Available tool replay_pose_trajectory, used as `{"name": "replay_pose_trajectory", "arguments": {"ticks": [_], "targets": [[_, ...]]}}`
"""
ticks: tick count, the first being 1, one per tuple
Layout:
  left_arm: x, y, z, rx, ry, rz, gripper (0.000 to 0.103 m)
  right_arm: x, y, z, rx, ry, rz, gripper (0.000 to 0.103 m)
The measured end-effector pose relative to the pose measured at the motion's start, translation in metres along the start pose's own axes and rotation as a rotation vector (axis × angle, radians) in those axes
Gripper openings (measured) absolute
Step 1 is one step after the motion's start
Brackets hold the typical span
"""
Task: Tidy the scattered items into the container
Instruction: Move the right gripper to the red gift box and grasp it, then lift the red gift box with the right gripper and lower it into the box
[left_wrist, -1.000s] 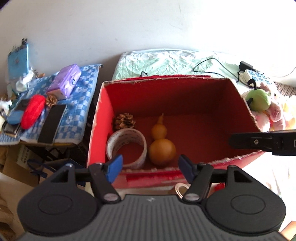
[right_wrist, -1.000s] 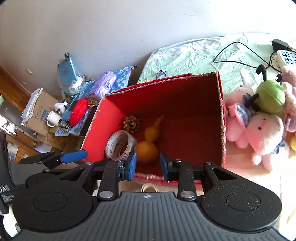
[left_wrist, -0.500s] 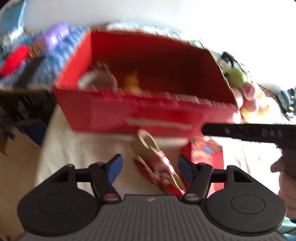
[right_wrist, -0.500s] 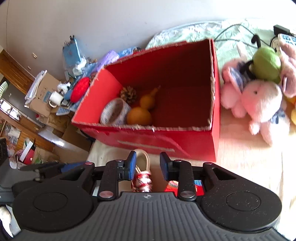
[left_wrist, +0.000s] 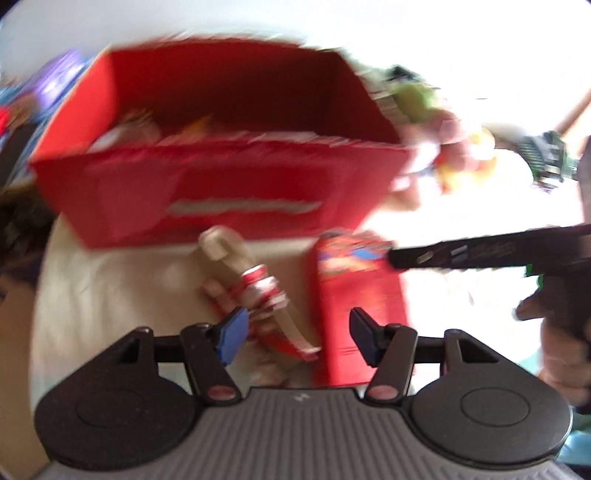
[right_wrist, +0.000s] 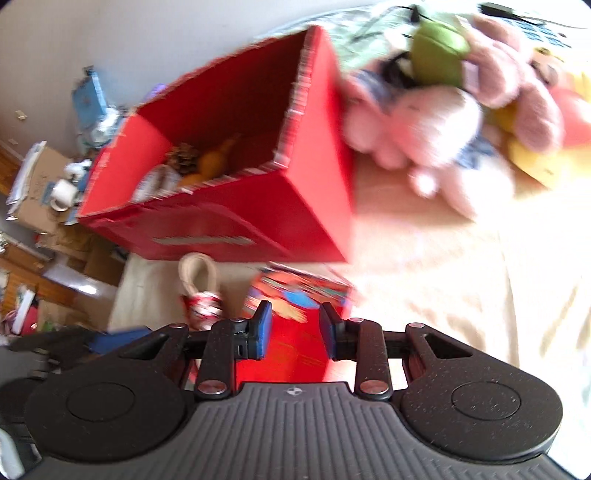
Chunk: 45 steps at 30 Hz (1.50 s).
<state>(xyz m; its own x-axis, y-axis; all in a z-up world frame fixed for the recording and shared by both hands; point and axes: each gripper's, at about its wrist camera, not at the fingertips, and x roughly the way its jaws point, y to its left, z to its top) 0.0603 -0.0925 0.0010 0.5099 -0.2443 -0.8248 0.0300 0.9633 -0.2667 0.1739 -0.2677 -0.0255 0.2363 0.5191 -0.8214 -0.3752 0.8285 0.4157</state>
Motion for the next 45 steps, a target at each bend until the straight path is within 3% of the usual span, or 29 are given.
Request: {"name": "replay_pose_trajectory", "arguments": {"ticks": [4,9,14,22,23,27,31,36,45], "targets": [[0.020,-0.023,0.005,0.108,0.044,-0.005,0.067,0.004,-0.015,-0.009,0.045,0.043,0.002,0.032],[0.051,-0.026,0.004,0.104,0.159,-0.051,0.067,0.011,-0.020,-0.013,0.088,0.075,0.039,0.033],[0.058,-0.031,0.006,0.126,0.169,-0.051,0.073,0.012,-0.025,-0.016,0.110,0.070,0.053,0.037],[0.072,-0.056,0.004,0.204,0.205,-0.091,0.073,-0.002,-0.052,-0.015,0.154,0.063,0.033,0.043],[0.076,-0.055,0.003,0.191,0.214,-0.102,0.078,-0.003,-0.058,-0.015,0.172,0.066,0.039,0.043],[0.075,-0.049,0.006,0.155,0.208,-0.125,0.074,-0.004,-0.065,-0.017,0.194,0.074,0.051,0.048],[0.075,-0.048,0.004,0.147,0.205,-0.133,0.072,-0.009,-0.064,-0.020,0.168,0.057,0.035,0.047],[0.077,-0.057,0.005,0.165,0.221,-0.163,0.061,-0.019,-0.072,-0.019,0.167,0.051,0.014,0.043],[0.058,-0.106,0.034,0.302,0.151,-0.218,0.060,-0.073,-0.076,-0.012,0.179,-0.106,-0.050,0.039]]}}
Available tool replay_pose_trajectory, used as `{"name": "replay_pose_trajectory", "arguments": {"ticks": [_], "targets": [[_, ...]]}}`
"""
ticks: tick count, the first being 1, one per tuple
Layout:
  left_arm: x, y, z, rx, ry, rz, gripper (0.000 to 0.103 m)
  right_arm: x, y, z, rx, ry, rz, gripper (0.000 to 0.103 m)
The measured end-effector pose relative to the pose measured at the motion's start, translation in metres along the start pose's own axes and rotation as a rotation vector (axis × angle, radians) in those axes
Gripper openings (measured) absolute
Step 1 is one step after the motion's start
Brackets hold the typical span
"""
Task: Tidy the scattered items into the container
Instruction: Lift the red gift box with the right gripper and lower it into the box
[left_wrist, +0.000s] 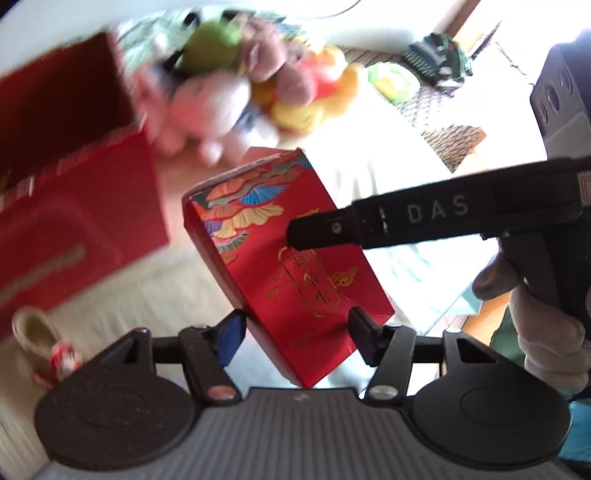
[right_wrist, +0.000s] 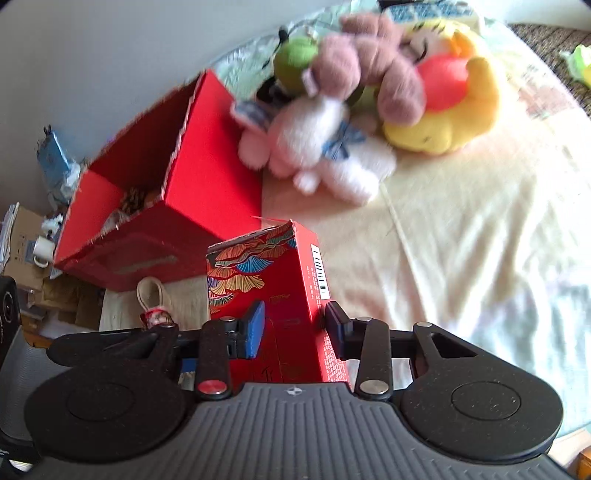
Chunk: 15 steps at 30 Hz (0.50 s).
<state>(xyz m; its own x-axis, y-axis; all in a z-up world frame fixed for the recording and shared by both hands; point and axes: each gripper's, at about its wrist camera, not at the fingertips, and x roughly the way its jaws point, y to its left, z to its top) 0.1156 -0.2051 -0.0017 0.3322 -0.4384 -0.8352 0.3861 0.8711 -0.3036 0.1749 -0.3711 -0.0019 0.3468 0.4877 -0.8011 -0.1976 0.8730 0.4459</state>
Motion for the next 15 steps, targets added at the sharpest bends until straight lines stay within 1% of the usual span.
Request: {"name": "replay_pose_trajectory", "arguments": {"ticks": [5,7,11,15], "targets": [[-0.025,-0.015,0.028,0.065,-0.094,0.008,0.059,-0.041,-0.005,0.014,0.037,-0.110,0.009,0.039],[-0.036,-0.018,0.039,0.086,-0.130,0.030,0.060,-0.051,0.002,0.023,0.027,-0.159,0.013,0.039],[-0.054,-0.006,0.055,0.072,-0.182,0.066,0.059,-0.055,0.025,0.047,-0.009,-0.234,0.043,0.039],[-0.070,0.020,0.062,0.035,-0.212,0.115,0.060,-0.040,0.054,0.069,-0.055,-0.254,0.086,0.039]]}}
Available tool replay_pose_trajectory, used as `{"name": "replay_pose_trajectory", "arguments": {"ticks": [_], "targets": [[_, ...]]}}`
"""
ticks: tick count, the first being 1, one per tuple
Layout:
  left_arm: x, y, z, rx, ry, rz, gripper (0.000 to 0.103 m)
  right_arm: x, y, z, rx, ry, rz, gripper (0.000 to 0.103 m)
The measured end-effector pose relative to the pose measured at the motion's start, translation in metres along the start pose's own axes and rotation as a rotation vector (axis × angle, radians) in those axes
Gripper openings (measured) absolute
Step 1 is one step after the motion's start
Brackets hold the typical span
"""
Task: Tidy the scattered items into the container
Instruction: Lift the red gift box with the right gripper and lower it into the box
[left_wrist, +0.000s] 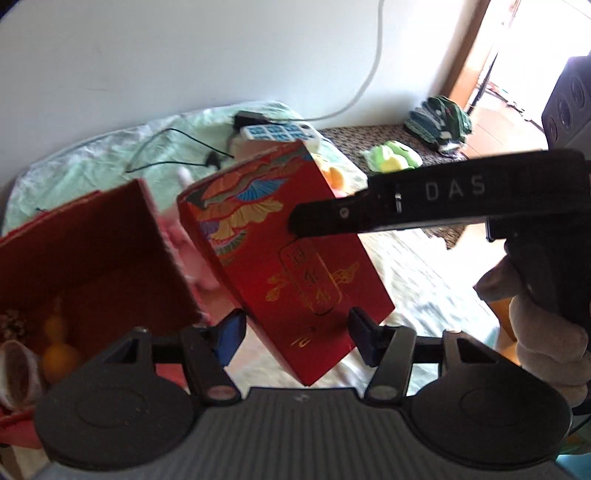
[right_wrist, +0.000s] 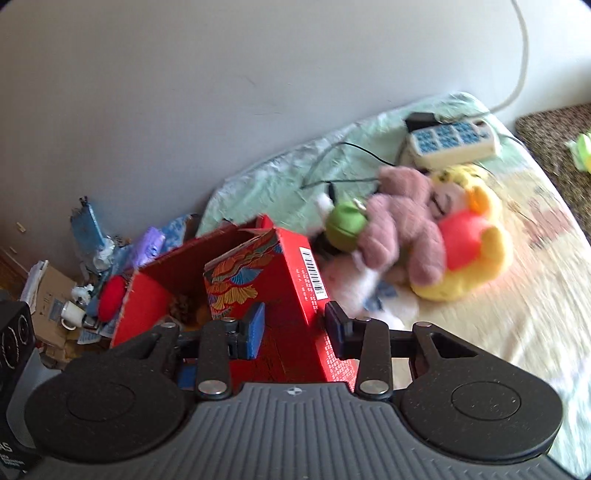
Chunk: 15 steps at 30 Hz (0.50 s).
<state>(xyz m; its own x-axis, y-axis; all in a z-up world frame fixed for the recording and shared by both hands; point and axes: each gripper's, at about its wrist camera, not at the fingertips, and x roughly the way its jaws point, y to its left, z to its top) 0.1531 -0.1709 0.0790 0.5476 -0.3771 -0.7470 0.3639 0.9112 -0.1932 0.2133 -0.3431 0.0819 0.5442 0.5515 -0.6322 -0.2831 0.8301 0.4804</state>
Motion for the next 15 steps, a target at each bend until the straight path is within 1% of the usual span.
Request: {"name": "replay_pose_trajectory", "arguments": {"ticks": [3,6,9,12,15], "targets": [[-0.009,0.032,0.003,-0.038,-0.014,0.037,0.059,0.023,0.023,0.008,-0.045,-0.002,0.027,0.039],[-0.014,0.065,0.006,-0.080,-0.011,0.073,0.060,0.052,0.045,0.016,-0.057,0.021,0.051,0.039],[-0.017,0.096,0.012,-0.112,-0.015,0.081,0.060,0.081,0.063,0.021,-0.072,0.045,0.057,0.039],[-0.009,0.125,0.017,-0.134,0.014,0.093,0.059,0.105,0.075,0.025,-0.068,0.073,0.051,0.039],[0.009,0.149,0.016,-0.168,0.067,0.069,0.059,0.129,0.085,0.026,-0.074,0.129,0.016,0.038]]}}
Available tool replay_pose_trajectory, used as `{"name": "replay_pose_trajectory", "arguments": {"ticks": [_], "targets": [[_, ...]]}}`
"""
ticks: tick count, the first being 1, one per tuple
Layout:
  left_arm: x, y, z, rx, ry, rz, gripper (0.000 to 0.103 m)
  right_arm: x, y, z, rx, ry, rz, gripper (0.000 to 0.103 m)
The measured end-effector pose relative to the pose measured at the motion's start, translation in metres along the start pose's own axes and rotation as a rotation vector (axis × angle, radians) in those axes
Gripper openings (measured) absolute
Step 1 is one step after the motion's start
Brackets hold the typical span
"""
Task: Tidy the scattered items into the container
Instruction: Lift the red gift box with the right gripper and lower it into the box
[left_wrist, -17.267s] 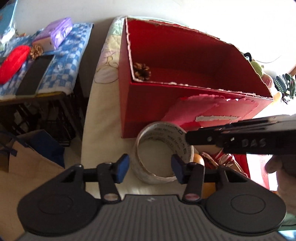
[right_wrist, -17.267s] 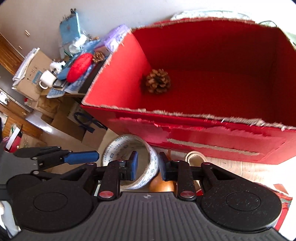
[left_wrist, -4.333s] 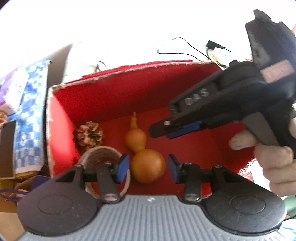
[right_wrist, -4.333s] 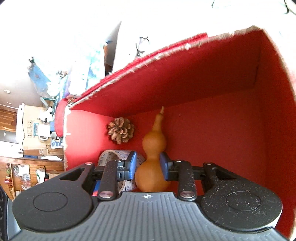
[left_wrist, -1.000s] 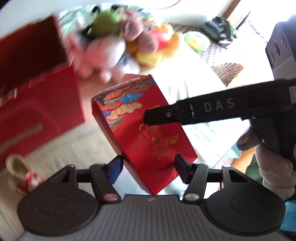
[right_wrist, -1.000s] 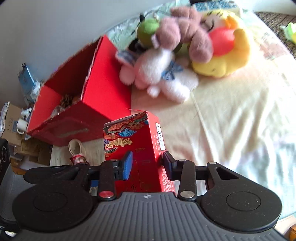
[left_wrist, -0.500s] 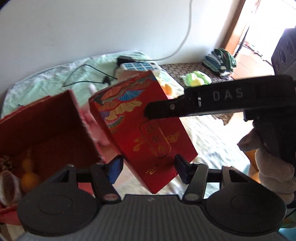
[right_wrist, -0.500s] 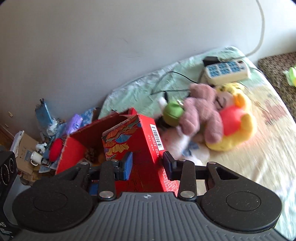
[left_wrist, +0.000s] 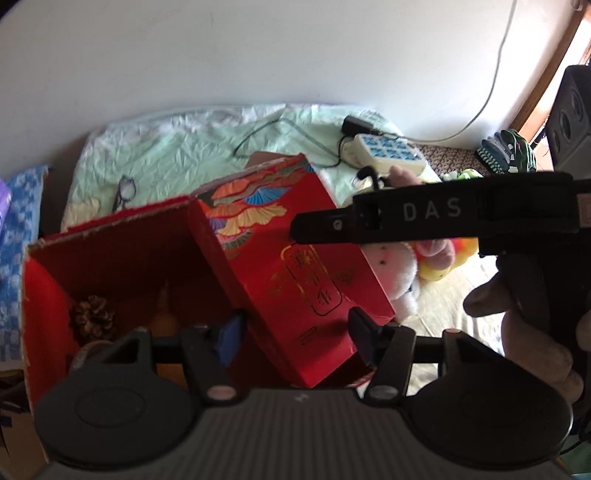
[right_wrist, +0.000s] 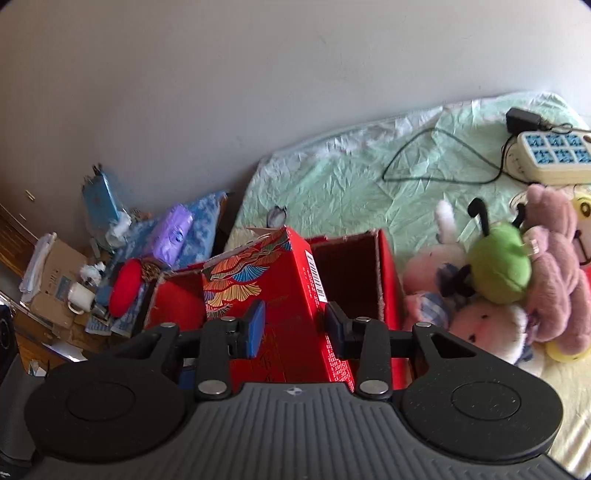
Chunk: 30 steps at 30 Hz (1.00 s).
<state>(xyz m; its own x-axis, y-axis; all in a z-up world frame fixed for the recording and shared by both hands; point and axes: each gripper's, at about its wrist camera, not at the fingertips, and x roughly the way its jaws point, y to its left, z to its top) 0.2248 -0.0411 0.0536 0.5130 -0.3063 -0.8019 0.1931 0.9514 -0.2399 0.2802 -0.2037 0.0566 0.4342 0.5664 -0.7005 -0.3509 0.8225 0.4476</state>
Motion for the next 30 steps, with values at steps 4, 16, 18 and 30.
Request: {"name": "replay_pose_trajectory", "arguments": {"ticks": [4,16,18,30], "targets": [[0.027,0.014,0.000,0.005,0.086,-0.016,0.059,0.030,0.009,0.000,-0.042,0.082,-0.094,0.038],[0.083,0.033,0.007,0.055,0.318,-0.058,0.056,0.083,0.034,-0.003,-0.215,0.285,-0.336,0.034],[0.085,0.034,0.007,0.065,0.324,-0.073,0.055,0.079,0.029,0.004,-0.167,0.281,-0.325,0.034],[0.113,0.025,0.024,0.127,0.395,-0.061,0.057,0.046,0.003,0.016,-0.035,0.170,-0.237,0.031]]}}
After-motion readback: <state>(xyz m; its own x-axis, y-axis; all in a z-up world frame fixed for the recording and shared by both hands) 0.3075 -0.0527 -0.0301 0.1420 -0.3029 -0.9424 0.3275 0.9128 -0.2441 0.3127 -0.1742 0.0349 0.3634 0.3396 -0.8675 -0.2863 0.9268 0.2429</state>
